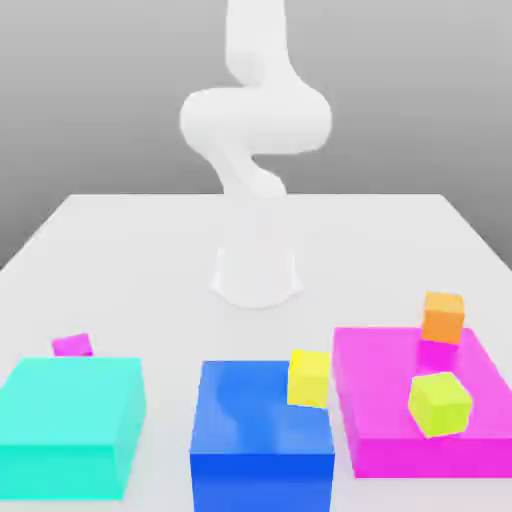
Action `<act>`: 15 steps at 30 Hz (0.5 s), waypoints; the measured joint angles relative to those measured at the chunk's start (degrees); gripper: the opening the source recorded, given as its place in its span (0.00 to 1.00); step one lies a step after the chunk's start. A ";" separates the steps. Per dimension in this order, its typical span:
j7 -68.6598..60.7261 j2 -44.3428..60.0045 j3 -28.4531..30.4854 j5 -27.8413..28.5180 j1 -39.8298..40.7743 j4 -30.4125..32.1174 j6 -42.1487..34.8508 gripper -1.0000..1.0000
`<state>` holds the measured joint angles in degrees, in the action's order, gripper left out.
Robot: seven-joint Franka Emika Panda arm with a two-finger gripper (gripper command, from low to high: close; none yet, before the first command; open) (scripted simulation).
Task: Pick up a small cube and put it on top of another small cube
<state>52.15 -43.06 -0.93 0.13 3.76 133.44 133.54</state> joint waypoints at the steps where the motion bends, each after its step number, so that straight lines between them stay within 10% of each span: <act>1: 2.72 1.20 -0.40 0.06 1.62 0.72 0.76 0.50; 15: 38.43 16.79 -4.68 1.42 21.71 9.99 10.57 0.50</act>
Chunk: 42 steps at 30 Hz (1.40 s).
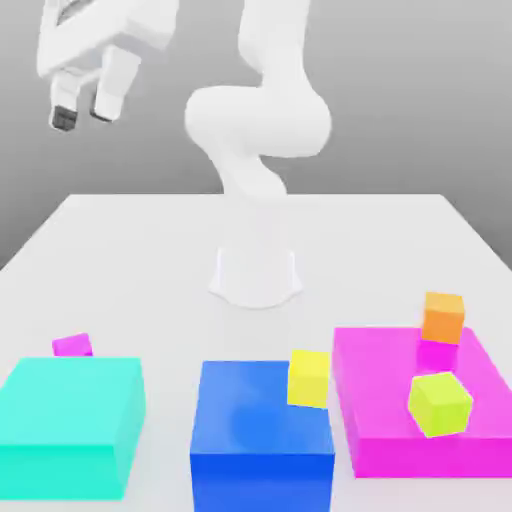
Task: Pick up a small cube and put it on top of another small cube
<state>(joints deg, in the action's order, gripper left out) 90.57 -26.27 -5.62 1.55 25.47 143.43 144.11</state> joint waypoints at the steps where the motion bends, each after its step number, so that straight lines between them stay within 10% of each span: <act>1: 2.58 1.11 -0.19 0.15 1.32 0.66 0.70 0.50; 31: 62.42 39.31 4.55 -0.69 23.98 14.82 27.27 0.50; 32: 62.43 41.24 4.94 -0.63 23.60 14.52 28.84 0.00; 42: 62.01 36.73 4.56 -1.33 23.82 15.25 25.24 0.00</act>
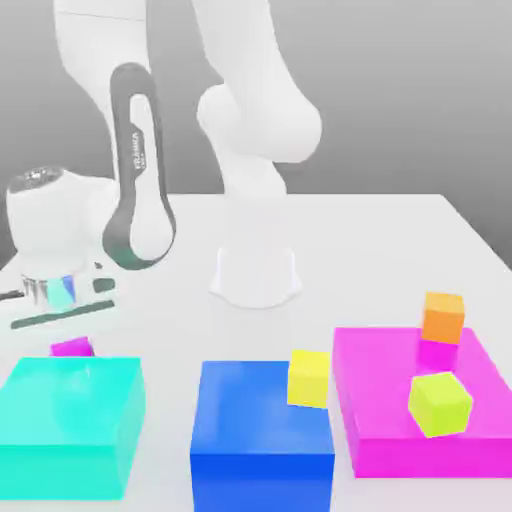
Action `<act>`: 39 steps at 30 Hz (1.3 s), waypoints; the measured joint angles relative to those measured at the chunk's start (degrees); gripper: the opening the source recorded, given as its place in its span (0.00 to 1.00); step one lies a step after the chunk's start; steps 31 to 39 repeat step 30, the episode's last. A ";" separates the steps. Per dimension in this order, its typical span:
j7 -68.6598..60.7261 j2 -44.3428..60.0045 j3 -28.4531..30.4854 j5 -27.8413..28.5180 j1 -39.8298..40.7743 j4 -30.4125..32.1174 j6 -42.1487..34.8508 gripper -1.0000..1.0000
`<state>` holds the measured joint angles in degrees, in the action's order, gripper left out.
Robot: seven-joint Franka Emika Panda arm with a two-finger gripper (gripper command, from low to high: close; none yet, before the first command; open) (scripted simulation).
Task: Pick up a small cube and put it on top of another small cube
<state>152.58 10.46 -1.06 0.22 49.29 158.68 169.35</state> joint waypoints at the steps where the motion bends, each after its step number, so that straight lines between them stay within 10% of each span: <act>1: -0.11 -1.97 -0.10 -0.14 0.07 0.34 -1.64 0.00; 7: -0.78 -11.93 -3.05 3.66 -1.56 -0.55 -9.58 0.00; 19: 12.20 -25.77 -22.20 -9.01 -25.65 -9.39 -32.74 0.00; 26: 13.43 -24.07 -43.92 -15.10 -14.62 -6.44 -27.84 0.00; 27: 13.43 -23.11 -46.07 -15.24 -12.78 -6.03 -26.34 1.00; 39: 13.43 -23.11 -46.07 -15.24 -12.78 -6.03 -26.34 1.00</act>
